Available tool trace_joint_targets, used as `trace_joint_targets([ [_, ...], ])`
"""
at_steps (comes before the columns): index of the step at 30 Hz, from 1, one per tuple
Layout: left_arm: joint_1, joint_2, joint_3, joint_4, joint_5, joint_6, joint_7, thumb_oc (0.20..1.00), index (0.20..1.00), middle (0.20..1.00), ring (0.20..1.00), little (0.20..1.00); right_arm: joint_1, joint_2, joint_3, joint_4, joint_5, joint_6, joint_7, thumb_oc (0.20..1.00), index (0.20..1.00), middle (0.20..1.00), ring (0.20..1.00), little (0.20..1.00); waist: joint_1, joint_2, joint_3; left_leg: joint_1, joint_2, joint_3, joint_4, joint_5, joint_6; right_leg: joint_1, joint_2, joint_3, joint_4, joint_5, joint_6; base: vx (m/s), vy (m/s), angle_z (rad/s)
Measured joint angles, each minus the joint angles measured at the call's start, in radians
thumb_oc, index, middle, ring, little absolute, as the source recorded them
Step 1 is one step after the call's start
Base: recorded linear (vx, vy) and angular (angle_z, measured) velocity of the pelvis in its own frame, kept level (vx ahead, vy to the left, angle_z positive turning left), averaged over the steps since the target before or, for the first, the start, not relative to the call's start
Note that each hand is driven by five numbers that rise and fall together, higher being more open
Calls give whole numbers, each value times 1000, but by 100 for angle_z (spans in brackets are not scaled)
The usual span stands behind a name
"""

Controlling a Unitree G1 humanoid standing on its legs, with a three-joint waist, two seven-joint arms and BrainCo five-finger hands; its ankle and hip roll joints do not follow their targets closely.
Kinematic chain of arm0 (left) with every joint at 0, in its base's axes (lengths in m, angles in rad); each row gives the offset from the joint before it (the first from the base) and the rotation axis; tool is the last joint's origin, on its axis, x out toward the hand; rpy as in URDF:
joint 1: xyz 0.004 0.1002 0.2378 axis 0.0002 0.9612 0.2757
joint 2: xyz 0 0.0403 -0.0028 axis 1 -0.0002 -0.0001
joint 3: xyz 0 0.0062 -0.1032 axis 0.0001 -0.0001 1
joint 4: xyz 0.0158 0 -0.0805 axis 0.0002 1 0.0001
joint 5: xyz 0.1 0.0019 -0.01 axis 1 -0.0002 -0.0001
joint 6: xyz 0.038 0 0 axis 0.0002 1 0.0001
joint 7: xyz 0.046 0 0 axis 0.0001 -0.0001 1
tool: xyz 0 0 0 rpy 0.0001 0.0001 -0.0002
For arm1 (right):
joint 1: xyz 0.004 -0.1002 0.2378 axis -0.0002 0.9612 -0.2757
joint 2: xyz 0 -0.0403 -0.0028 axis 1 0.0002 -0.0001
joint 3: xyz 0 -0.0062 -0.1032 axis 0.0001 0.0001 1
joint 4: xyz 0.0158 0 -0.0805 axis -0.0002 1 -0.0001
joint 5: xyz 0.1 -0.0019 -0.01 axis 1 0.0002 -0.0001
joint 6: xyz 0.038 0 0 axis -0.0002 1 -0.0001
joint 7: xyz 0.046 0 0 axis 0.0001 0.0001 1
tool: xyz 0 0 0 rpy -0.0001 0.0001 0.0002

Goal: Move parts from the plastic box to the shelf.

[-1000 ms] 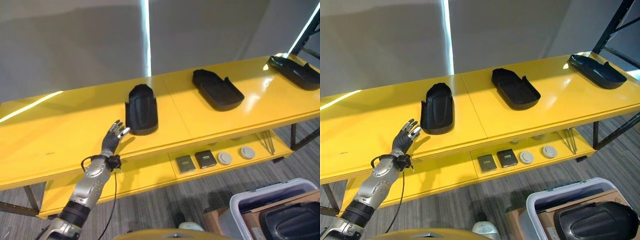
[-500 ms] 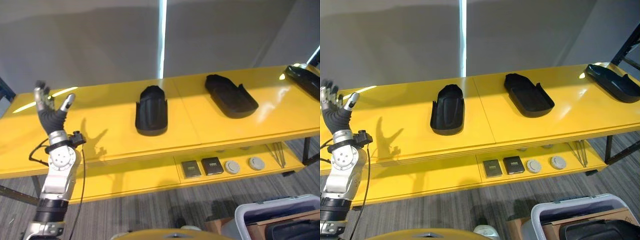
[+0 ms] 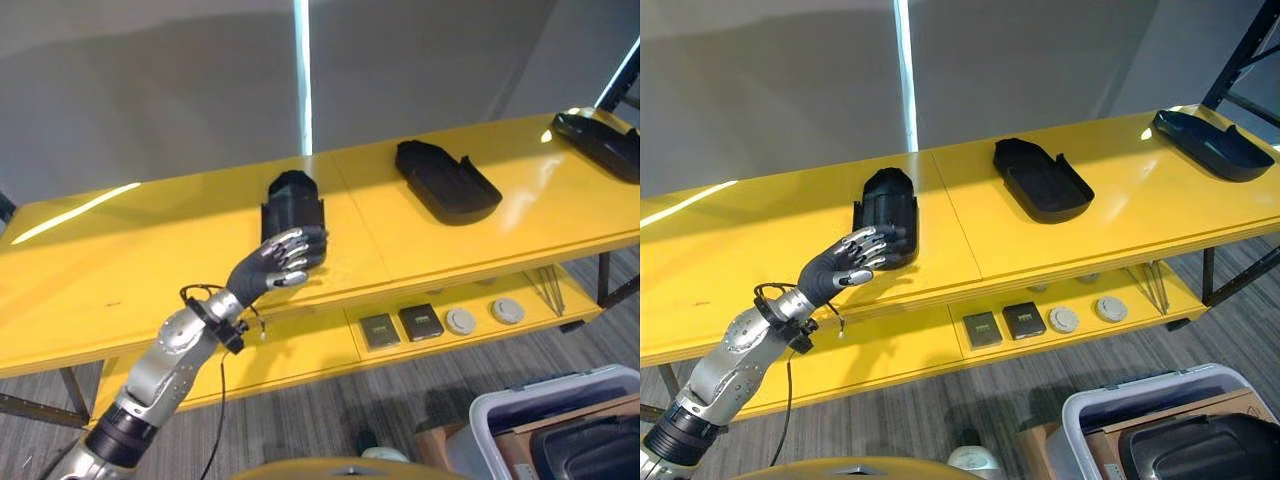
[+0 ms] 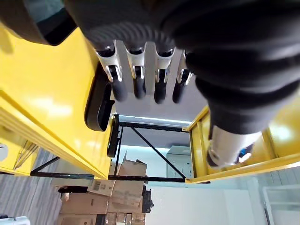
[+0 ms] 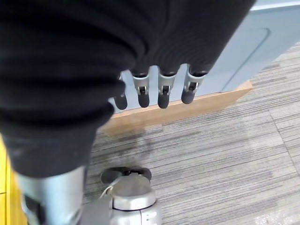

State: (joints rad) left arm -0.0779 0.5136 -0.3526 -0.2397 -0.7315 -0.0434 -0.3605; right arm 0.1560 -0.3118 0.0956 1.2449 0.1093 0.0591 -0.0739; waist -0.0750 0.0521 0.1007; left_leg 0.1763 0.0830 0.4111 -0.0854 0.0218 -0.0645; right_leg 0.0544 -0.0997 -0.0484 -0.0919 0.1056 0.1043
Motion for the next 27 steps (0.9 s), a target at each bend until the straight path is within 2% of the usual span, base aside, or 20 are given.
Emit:
trace_joint_targets([
  [10, 72, -6, 4, 132, -11, -11, 52, 200, 200, 200, 200, 200, 1, -1, 1, 1, 0, -16, -1, 1000, 1000, 1000, 1000, 1000, 14, 5, -3, 1, 0, 1, 0, -2, 0, -1, 0, 1, 0, -3, -5, 0, 1, 0],
  [14, 71, -42, -4, 219, -6, -25, 73, 200, 200, 200, 200, 200, 1, -1, 3, -1, 0, -13, -1, 1000, 1000, 1000, 1000, 1000, 10, 0, -2, 1, 0, 1, 0, -2, 0, -1, 0, 2, 0, -4, -6, 0, 0, 0],
  [21, 36, -108, -60, 376, 1, -67, 149, 200, 200, 200, 200, 200, 1, 7, 21, -8, 0, -12, -2, 1000, 1000, 1000, 1000, 1000, -15, -21, -1, 0, 0, 4, 0, -2, 0, -4, 0, 4, 0, -2, -3, 7, -13, -1],
  [27, -16, -145, -93, 402, 29, -107, 189, 200, 200, 200, 200, 200, 0, 14, 23, -10, 0, -12, -2, 1000, 1000, 1000, 1000, 1000, -44, -43, 4, 0, 1, 12, 0, -2, 0, -8, 1, 10, 0, 1, 0, 14, -21, -3],
])
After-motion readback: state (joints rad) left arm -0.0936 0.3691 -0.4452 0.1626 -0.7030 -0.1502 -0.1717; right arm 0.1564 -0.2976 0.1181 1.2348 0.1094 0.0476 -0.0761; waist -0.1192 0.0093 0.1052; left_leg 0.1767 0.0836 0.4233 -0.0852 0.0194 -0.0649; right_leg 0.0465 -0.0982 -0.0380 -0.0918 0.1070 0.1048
